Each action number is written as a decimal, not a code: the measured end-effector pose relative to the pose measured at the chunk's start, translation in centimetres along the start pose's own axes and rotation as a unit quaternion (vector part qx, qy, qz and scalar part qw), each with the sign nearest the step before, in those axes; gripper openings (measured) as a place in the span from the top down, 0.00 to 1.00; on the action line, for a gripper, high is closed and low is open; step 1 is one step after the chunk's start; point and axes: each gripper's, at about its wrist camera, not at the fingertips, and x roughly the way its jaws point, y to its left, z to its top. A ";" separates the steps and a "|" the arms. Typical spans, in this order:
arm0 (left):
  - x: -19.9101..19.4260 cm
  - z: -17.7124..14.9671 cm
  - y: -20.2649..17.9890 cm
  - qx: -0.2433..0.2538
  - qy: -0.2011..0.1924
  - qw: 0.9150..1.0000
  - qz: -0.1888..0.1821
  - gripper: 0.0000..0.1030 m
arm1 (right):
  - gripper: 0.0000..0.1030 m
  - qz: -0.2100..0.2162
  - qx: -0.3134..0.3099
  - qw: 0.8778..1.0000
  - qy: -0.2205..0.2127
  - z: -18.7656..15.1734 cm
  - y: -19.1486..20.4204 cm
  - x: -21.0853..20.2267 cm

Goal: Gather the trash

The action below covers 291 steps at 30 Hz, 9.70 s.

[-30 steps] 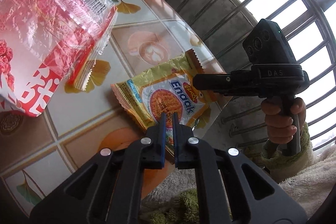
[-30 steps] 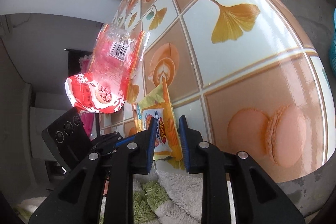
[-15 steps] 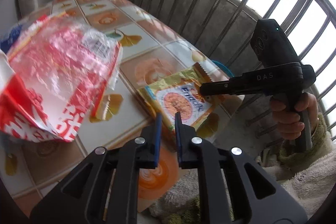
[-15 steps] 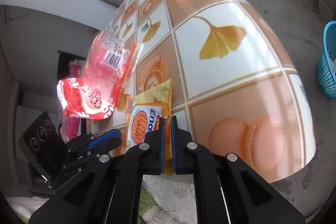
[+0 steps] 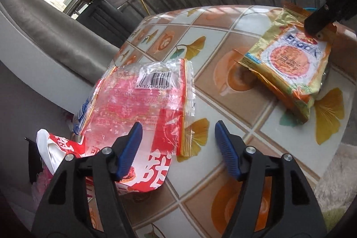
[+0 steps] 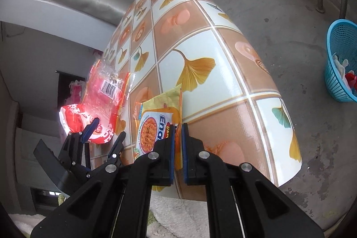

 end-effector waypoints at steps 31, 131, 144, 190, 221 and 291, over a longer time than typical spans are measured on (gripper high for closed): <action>1.1 -0.9 5.5 -0.179 0.016 0.974 -0.136 1.00 | 0.94 0.013 0.011 1.000 0.005 -0.1 -0.3 0.6; 9.6 31.8 -23.1 -0.232 0.101 0.857 -0.449 0.39 | 0.40 -0.114 0.447 0.841 -0.282 0.2 -41.2 -15.9; 5.8 30.1 -16.8 -0.260 0.051 0.857 -0.442 0.35 | 0.37 -0.110 0.400 0.861 -0.293 1.1 -36.1 -16.7; -9.6 -9.5 16.4 -0.391 -0.112 0.901 -0.149 0.22 | 0.23 -0.052 -0.160 0.986 -0.016 0.3 15.0 3.7; -2.4 -9.1 16.2 -0.404 -0.048 0.894 -0.186 0.78 | 0.95 -0.030 -0.036 0.997 0.065 2.3 11.7 11.1; -4.5 -5.7 14.2 -0.397 -0.048 0.904 -0.153 0.96 | 0.92 0.056 0.020 0.998 0.018 0.9 7.7 4.9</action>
